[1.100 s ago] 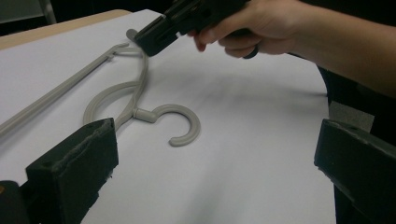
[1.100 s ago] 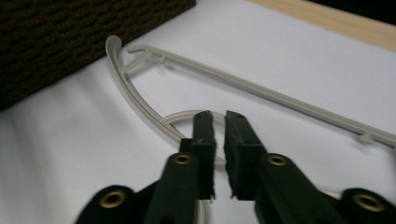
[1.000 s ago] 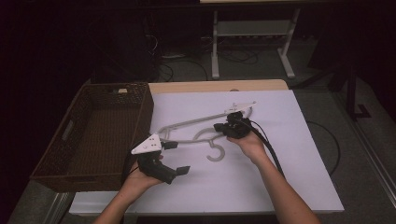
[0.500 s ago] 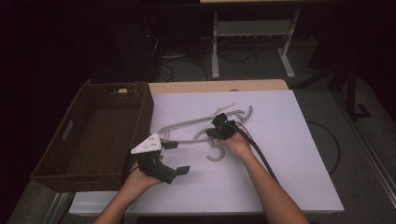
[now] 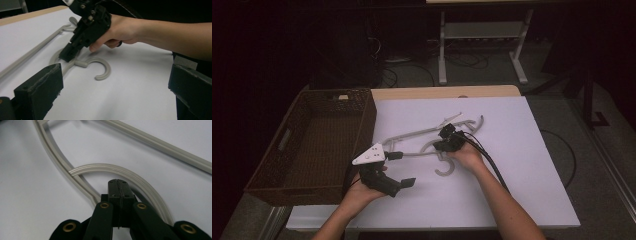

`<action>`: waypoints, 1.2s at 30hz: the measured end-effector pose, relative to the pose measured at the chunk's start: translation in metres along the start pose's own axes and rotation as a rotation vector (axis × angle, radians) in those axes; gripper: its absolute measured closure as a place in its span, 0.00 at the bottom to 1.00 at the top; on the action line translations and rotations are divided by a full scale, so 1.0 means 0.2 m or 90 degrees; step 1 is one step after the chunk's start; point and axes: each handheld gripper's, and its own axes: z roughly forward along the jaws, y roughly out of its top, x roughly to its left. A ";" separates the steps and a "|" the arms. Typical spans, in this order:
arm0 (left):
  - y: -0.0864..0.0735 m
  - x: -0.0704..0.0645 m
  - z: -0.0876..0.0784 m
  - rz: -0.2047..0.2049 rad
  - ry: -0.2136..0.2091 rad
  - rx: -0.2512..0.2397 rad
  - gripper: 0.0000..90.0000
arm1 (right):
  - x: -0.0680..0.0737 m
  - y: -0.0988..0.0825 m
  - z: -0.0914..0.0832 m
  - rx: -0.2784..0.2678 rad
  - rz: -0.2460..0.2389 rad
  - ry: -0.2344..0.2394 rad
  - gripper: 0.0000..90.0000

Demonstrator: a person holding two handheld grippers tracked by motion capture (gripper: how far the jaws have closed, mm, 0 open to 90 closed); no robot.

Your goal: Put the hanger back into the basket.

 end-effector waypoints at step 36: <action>0.00 -0.01 0.00 0.004 -0.002 0.008 0.00 | 0.19 -0.31 -0.32 -0.003 -0.055 0.026 0.89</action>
